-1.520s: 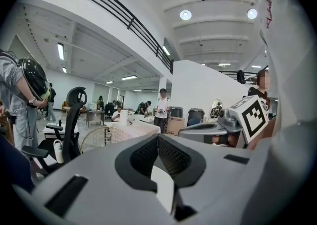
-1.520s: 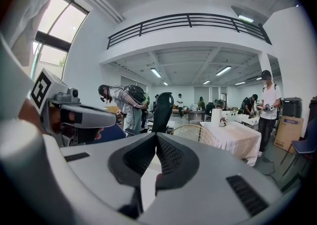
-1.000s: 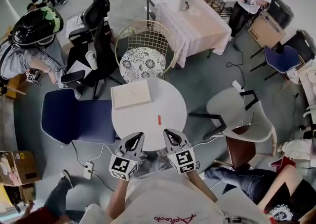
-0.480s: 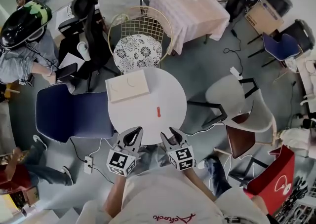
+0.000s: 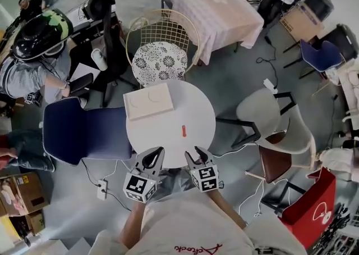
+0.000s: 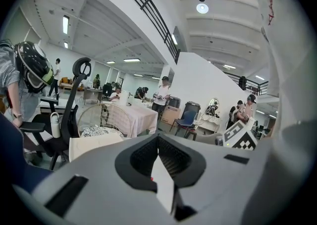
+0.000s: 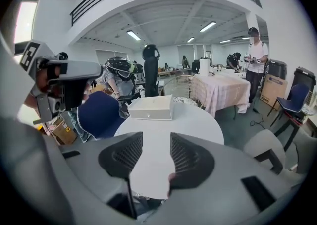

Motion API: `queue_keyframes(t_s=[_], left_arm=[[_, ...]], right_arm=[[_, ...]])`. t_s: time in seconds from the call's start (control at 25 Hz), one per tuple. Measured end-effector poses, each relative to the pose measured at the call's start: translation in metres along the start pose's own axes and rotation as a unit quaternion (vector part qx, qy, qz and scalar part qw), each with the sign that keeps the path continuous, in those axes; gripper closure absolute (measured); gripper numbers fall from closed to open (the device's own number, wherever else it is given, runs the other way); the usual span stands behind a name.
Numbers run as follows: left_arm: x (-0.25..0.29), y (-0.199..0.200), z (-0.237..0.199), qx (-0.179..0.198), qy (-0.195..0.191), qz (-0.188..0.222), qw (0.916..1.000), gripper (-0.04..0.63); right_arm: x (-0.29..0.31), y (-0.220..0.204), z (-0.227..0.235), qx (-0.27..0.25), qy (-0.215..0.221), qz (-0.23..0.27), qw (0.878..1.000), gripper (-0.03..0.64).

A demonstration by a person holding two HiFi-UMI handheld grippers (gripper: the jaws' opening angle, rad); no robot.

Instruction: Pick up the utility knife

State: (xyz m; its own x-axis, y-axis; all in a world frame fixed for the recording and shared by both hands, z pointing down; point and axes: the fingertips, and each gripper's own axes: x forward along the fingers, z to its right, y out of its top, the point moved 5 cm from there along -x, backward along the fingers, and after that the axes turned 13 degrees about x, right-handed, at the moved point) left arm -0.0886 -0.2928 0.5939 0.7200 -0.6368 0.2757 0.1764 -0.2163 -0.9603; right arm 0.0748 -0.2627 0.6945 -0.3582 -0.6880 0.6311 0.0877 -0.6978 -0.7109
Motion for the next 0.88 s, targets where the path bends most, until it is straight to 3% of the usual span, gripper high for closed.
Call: queue_keyframes(t_s=[0.48,0.88], left_arm=[[-0.015,0.002,-0.009,-0.013,0.029,0.003,0.9995,0.583],[-0.027,-0.001,-0.022,-0.022,0.053,-0.005,0.9983,0.583]], right_arm=[[0.09,-0.02,0.029,-0.013,-0.024,-0.084,0.996,0.448],[0.145,-0.032,0.048,0.008,-0.053,-0.152,0.987,0.449]])
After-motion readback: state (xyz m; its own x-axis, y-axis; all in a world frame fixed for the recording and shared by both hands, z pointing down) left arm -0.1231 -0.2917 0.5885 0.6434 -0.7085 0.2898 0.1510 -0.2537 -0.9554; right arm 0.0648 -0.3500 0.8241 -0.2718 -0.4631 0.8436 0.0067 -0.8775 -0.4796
